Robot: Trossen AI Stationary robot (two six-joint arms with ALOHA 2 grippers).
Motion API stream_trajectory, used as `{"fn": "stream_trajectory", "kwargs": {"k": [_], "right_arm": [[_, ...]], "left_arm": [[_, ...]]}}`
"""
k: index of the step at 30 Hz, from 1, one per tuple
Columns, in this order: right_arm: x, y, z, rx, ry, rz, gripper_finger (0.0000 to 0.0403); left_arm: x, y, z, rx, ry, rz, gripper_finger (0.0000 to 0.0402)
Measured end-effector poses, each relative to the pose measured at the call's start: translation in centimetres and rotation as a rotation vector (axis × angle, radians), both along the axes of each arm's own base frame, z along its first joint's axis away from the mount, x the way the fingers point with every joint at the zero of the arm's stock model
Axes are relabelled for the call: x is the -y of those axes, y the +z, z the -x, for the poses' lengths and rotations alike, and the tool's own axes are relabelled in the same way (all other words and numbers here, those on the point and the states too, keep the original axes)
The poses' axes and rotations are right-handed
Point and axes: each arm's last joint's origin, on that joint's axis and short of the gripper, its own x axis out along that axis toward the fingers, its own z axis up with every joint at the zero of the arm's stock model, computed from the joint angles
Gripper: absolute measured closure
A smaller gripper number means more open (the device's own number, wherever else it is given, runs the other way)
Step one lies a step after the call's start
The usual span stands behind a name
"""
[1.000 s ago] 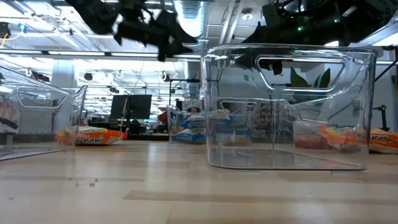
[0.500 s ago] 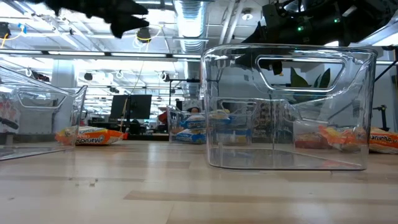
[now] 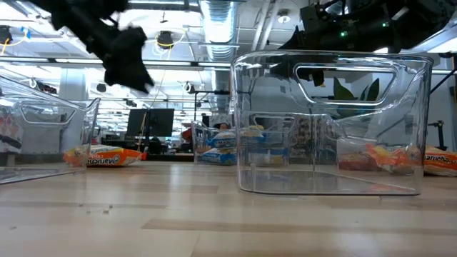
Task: Sort Maruchan noodles
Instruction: Put the top left orange noodle pack into the bottom left transparent bin
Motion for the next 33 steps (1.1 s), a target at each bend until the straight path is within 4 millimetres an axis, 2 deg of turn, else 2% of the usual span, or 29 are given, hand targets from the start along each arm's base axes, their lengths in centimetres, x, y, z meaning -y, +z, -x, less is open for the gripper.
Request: {"fn": "stream_trajectory", "kwargs": {"k": [4,7,11,16,27,30,33], "right_arm": [[0.0,0.0,0.0,0.000,0.001,0.000,0.0187],[0.0,0.0,0.0,-0.001,0.000,0.000,0.0187],[0.0,0.0,0.0,-0.004,0.001,0.000,0.0187],[0.0,0.0,0.0,-0.006,0.001,0.006,0.0187],[0.0,0.0,0.0,-0.007,0.001,0.008,0.0187],[0.0,0.0,0.0,-0.007,0.002,0.008,0.0187],[0.0,0.0,0.0,-0.007,0.002,0.008,0.0187]], "left_arm": [[-1.7,-0.6,-1.7,-0.253,0.061,0.106,0.0175],[-2.8,-2.2,-3.0,-0.355,0.093,0.138,0.0175],[-3.9,-4.6,-4.4,-0.422,0.089,0.189,0.0175],[-4.4,-7.1,-5.2,-0.513,0.081,0.261,0.0175],[-4.7,-10.0,-5.7,-0.623,0.075,0.298,0.0176],[-4.9,-10.9,-5.8,-0.690,0.065,0.263,0.0192],[-5.0,-11.3,-5.9,-0.745,0.050,0.221,0.0241]]}}
